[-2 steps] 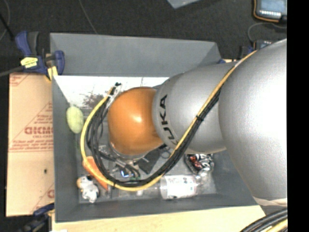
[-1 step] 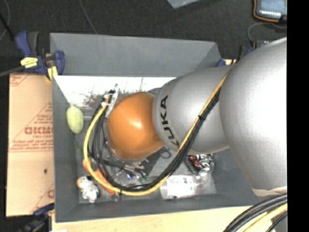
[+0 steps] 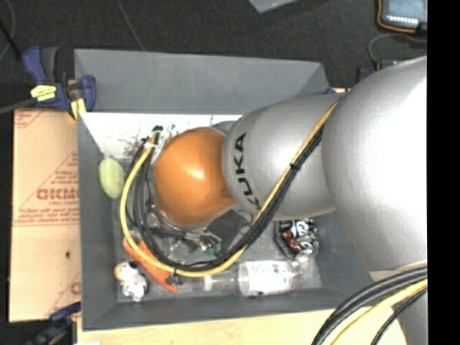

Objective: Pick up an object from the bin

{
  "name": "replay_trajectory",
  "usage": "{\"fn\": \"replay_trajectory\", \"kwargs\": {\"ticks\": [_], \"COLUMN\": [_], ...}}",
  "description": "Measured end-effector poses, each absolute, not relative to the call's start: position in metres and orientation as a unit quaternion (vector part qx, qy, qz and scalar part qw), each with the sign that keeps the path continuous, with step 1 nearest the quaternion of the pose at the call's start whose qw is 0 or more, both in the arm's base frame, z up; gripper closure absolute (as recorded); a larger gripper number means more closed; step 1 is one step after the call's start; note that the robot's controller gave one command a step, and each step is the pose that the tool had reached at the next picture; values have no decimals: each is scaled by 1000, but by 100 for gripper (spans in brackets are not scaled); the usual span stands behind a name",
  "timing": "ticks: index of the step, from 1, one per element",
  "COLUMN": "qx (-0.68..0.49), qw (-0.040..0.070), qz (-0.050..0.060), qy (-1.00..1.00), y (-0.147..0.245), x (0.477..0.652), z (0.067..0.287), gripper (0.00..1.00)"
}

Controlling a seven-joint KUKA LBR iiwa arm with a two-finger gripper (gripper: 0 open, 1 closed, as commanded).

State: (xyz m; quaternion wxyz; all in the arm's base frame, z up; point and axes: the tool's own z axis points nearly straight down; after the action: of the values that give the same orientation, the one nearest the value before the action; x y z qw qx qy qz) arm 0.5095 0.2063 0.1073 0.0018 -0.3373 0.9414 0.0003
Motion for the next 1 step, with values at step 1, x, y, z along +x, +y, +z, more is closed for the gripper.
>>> {"fn": "replay_trajectory", "kwargs": {"ticks": [1], "qx": [-252], "qw": [2], "qz": [1], "qy": [968], "y": [208], "x": [522], "z": [102], "gripper": [0]}}
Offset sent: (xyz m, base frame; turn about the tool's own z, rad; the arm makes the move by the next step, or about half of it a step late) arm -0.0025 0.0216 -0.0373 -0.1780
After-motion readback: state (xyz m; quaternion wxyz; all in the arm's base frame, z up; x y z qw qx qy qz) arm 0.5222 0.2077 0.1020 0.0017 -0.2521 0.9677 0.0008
